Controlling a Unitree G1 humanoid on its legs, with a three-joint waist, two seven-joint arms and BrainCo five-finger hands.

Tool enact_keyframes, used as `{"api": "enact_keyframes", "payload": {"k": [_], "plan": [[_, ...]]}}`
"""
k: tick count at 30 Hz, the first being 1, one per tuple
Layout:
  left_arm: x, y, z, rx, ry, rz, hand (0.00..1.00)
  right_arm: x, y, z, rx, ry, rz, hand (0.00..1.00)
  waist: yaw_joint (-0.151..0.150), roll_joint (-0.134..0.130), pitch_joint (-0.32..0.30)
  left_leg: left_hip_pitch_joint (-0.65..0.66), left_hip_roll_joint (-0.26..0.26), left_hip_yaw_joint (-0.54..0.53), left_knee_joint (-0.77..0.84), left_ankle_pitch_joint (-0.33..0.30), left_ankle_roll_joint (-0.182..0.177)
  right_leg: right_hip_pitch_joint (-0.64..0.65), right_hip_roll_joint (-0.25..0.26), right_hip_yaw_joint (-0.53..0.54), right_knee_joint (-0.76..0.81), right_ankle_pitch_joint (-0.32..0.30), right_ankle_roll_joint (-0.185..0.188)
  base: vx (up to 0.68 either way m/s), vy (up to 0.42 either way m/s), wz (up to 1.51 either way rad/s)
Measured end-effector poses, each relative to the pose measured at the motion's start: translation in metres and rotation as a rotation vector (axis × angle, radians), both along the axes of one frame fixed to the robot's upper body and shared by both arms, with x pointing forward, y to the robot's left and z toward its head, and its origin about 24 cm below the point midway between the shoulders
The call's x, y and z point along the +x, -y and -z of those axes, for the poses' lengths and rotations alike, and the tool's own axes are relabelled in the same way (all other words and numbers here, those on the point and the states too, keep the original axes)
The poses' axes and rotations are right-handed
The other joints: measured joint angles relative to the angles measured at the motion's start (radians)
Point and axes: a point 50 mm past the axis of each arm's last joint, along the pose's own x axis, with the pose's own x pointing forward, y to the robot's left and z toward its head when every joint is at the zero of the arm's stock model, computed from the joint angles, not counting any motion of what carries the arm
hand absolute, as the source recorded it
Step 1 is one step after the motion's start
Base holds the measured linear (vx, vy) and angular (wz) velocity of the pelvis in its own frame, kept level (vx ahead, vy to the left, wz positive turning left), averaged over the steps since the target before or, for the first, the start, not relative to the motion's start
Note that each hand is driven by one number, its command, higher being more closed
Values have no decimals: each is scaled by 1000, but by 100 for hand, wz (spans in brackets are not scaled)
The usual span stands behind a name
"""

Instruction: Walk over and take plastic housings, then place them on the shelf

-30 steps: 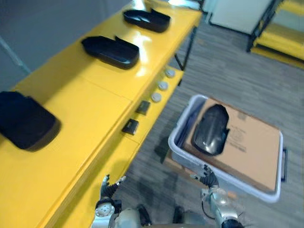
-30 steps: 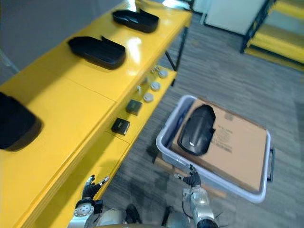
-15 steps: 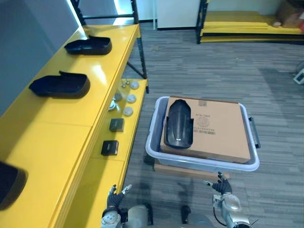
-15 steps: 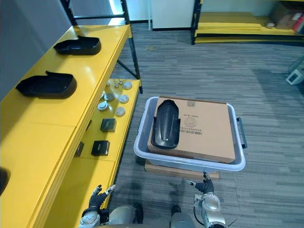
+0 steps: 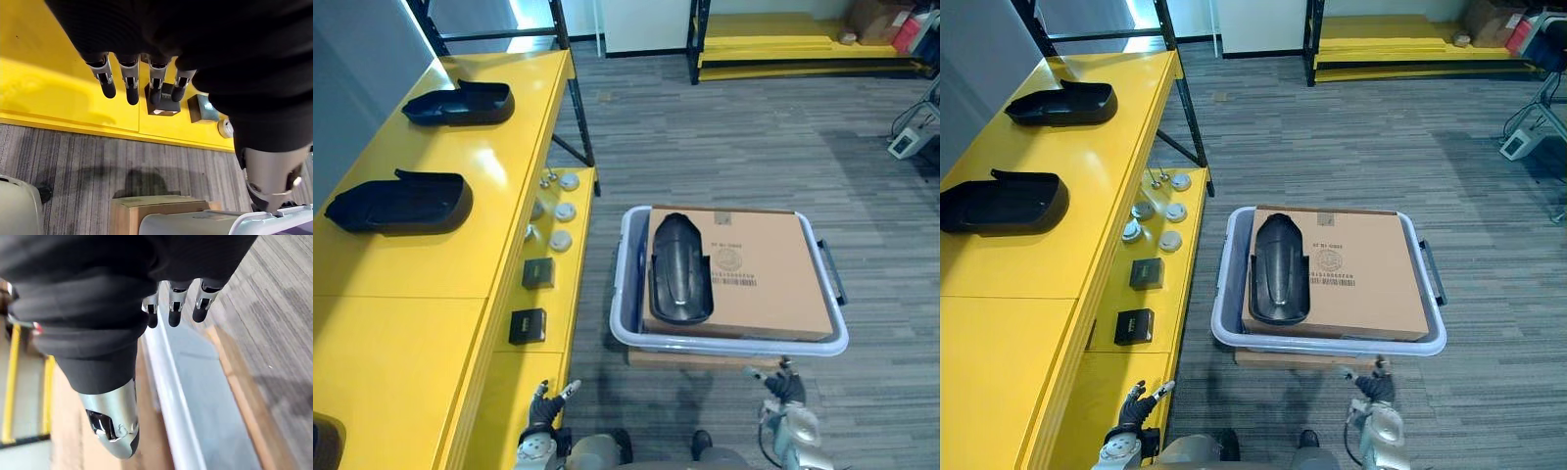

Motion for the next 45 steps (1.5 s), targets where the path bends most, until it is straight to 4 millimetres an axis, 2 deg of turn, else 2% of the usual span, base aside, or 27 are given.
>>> {"api": "enact_keyframes", "payload": {"k": [2, 4, 5, 6, 7, 9, 10, 12, 14, 15, 16, 18, 20, 23, 25, 29, 32, 34, 36, 40, 45], "plan": [[-5, -1, 2, -1, -13, -5, 0, -8, 19, -9, -42, 34, 100, 0, -4, -3, -5, 19, -1, 0, -17, 5, 0, 11, -2, -2, 0, 0, 0, 0, 0, 0], [-14, -5, 3, -5, -30, -34, 0, -13, 40, -30, -115, 108, 213, 0, -17, -9, -22, 26, -1, 0, -31, 7, 1, 12, -2, -9, -1, 0, 0, 0, 0, 0], [-16, -6, 4, -7, -34, -39, 0, -13, 45, -36, -138, 130, 232, 0, -20, -12, -26, 26, -2, 0, -35, 9, 1, 11, -3, -11, -2, 0, 0, 0, 0, 0], [-23, -9, 5, -7, -49, -51, 0, -12, 53, -55, -196, 196, 272, 0, -25, -21, -41, 27, -7, 2, -55, 24, -2, 1, -7, -13, -2, 0, 0, -29, -10, -4], [-24, -10, 6, -8, -51, -58, 0, -11, 56, -63, -220, 226, 284, 0, -29, -24, -43, 27, -9, 2, -62, 29, 0, 0, -9, -16, -3, 0, 0, -56, -19, -1], [-27, -8, 7, -16, -58, -72, 0, -6, 62, -94, -317, 336, 303, 0, -35, -33, -49, 30, -14, 1, -76, 39, 1, -2, -13, -21, -7, 0, 0, -74, -15, 1], [-28, -8, 7, -18, -60, -74, 0, -4, 62, -102, -346, 357, 301, 0, -35, -35, -51, 32, -16, 1, -80, 42, 1, -1, -14, -22, -9, 0, -1, -85, -10, -1], [-30, -7, 8, -20, -65, -75, 0, 8, 58, -131, -445, 454, 271, 0, -34, -41, -55, 36, -17, -1, -94, 50, -1, -11, -14, -23, -8, 5, -5, -122, -7, -2], [-31, -7, 8, -20, -69, -76, 0, 16, 52, -145, -474, 510, 240, 0, -35, -41, -56, 36, -17, -2, -95, 50, -1, -12, -13, -21, -9, 7, -9, -86, 2, -4], [-32, -7, 8, -22, -72, -75, 0, 27, 42, -163, -521, 579, 174, 0, -35, -43, -56, 34, -17, -4, -95, 50, -1, -12, -13, -21, -10, 10, -9, -54, 4, 0], [-32, -7, 8, -22, -72, -75, 0, 30, 38, -170, -539, 606, 146, 0, -35, -44, -56, 33, -17, -6, -94, 50, -1, -12, -13, -23, -11, 11, -9, -64, 8, 4], [-32, -8, 8, -21, -71, -74, 0, 46, 17, -195, -586, 726, 17, 0, -33, -46, -59, 22, -20, -17, -94, 53, -1, -17, -14, -31, -14, 15, -9, -28, 6, 10], [-31, -8, 8, -24, -68, -69, 0, 55, 4, -203, -600, 774, -68, 0, -31, -51, -58, 14, -22, -28, -93, 57, 2, -17, -15, -43, -16, 15, -9, 6, -1, 20], [-28, -8, 7, -30, -56, -56, 0, 70, -17, -204, -617, 777, -200, 0, -15, -58, -61, -17, -29, -53, -87, 66, 6, -35, -19, -66, -18, 15, -9, 33, -5, 27], [-25, -8, 6, -30, -42, -54, 0, 90, -34, -191, -614, 719, -293, 0, -12, -60, -57, -57, -36, -74, -74, 70, 11, -53, -19, -89, -17, 16, -9, 33, -5, 31], [-16, -4, 1, -36, 4, -37, 0, 111, -42, -163, -620, 546, -358, 0, 11, -52, -22, -89, -46, -113, -52, 73, 15, -53, -23, -137, -17, 20, -5, 24, 9, 34], [-9, -2, -2, -36, 34, -21, 0, 129, -49, -152, -611, 464, -366, 0, 15, -34, 17, -125, -56, -137, -46, 81, 23, -72, -31, -164, -15, 24, 1, -26, 27, 29], [-1, 0, -4, -36, 54, -16, 0, 137, -50, -146, -603, 419, -357, 0, 37, -25, 45, -144, -59, -138, -37, 83, 26, -87, -35, -167, -12, 26, 2, -61, 47, 12], [7, 5, -8, -29, 81, 6, 0, 146, -52, -140, -603, 361, -337, 0, 40, -16, 70, -184, -66, -161, -17, 85, 29, -108, -38, -191, -6, 26, 1, -49, 27, 27], [17, 9, -15, -24, 126, 6, 0, 156, -61, -129, -537, 288, -281, 0, 65, -14, 111, -210, -67, -168, -4, 87, 29, -128, -40, -194, 5, 26, 1, -53, 25, 9], [27, 15, -20, -29, 169, -6, 0, 167, -64, -131, -481, 251, -166, 0, 67, -15, 129, -247, -68, -167, -2, 98, 27, -174, -49, -200, 26, 25, 1, -50, 28, 2]]}}
